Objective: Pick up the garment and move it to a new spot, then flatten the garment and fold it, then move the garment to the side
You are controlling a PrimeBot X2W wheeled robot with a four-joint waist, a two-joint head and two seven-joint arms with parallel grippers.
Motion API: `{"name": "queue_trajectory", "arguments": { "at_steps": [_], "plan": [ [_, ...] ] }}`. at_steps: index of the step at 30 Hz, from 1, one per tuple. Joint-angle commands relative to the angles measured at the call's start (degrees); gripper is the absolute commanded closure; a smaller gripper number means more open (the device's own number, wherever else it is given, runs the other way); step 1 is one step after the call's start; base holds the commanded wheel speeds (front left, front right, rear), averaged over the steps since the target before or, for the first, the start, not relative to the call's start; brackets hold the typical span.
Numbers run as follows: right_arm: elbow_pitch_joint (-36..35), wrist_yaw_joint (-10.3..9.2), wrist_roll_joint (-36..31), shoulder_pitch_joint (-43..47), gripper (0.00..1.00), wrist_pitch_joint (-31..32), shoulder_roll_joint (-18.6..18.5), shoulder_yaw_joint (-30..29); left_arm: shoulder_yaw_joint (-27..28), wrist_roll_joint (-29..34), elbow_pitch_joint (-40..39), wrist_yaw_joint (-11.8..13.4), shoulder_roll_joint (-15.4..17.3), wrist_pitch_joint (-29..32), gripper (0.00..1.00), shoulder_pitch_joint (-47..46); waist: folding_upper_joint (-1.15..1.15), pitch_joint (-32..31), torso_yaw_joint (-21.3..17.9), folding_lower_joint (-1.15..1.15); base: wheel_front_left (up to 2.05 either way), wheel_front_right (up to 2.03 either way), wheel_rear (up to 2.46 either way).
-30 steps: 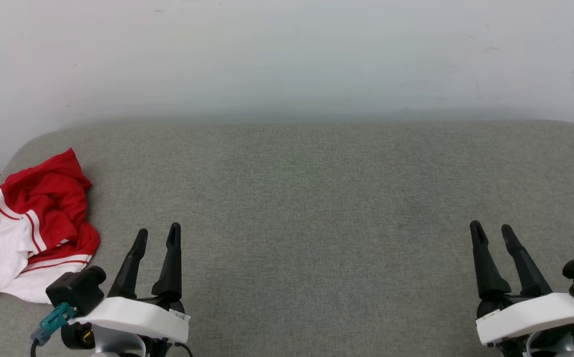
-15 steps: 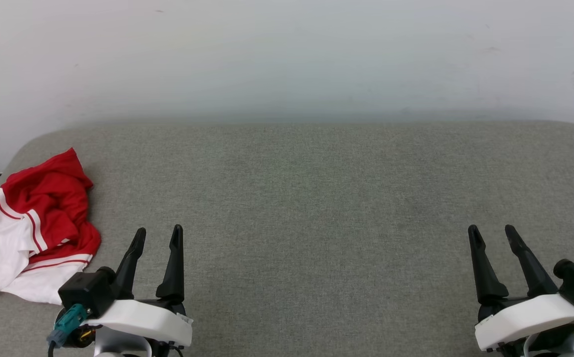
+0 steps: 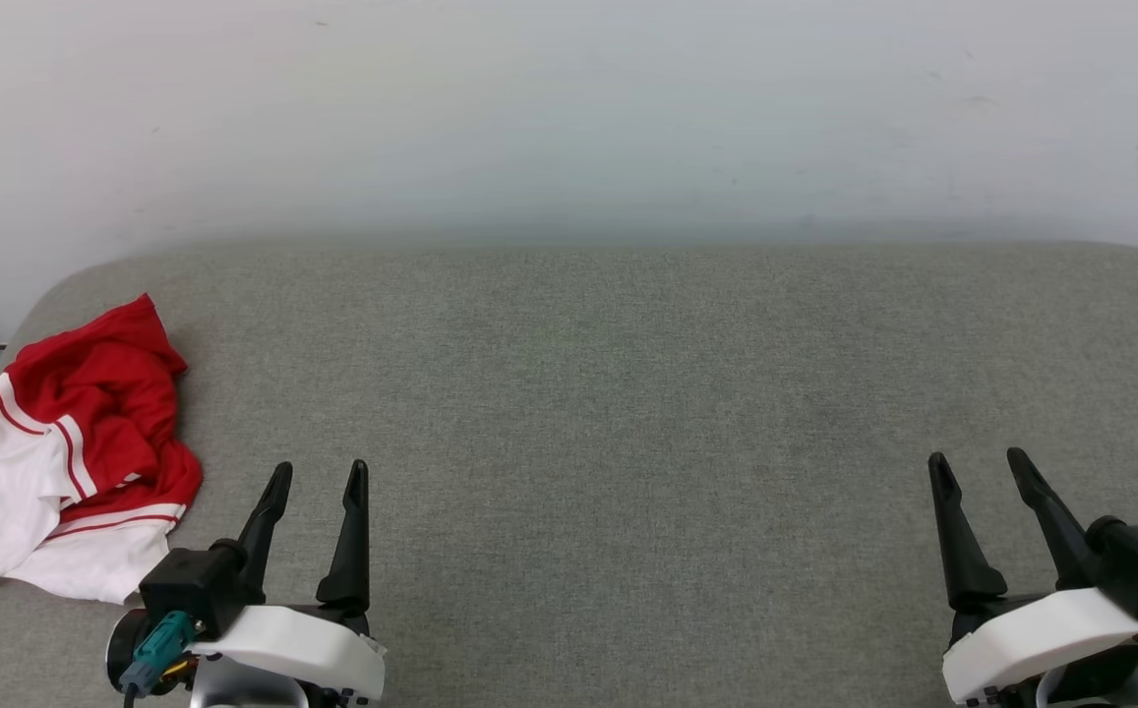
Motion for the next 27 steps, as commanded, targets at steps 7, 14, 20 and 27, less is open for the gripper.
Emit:
{"name": "queue_trajectory", "arguments": {
  "at_steps": [7,14,20,27],
  "plan": [
    [-1.4,-0.02,-3.7,0.6,0.00,-0.1,0.3,-0.3,0.4,3.6,1.0,-0.4,-0.1,-1.2,0.00,-0.1,0.00,-0.2,0.1,0.00,0.00,0.00,0.00],
    [-1.7,-0.02,-5.1,1.1,0.00,-0.6,0.3,-0.6,0.9,6.1,1.7,-0.6,-0.4,-2.0,0.00,-0.2,0.00,-0.3,0.3,0.00,0.00,0.00,0.00],
    [-2.0,-0.02,-6.3,1.3,0.00,-1.2,0.3,-1.0,1.6,8.2,2.3,-0.8,-0.7,-2.6,0.00,-0.3,0.00,-0.2,1.0,0.00,0.00,0.00,0.00],
    [-2.5,-0.02,-8.8,0.8,0.00,-2.2,0.3,-0.4,2.0,9.9,3.3,-1.1,-1.0,-3.3,0.00,-1.7,0.00,0.5,4.5,0.00,0.00,0.00,0.00]
  ]
}}
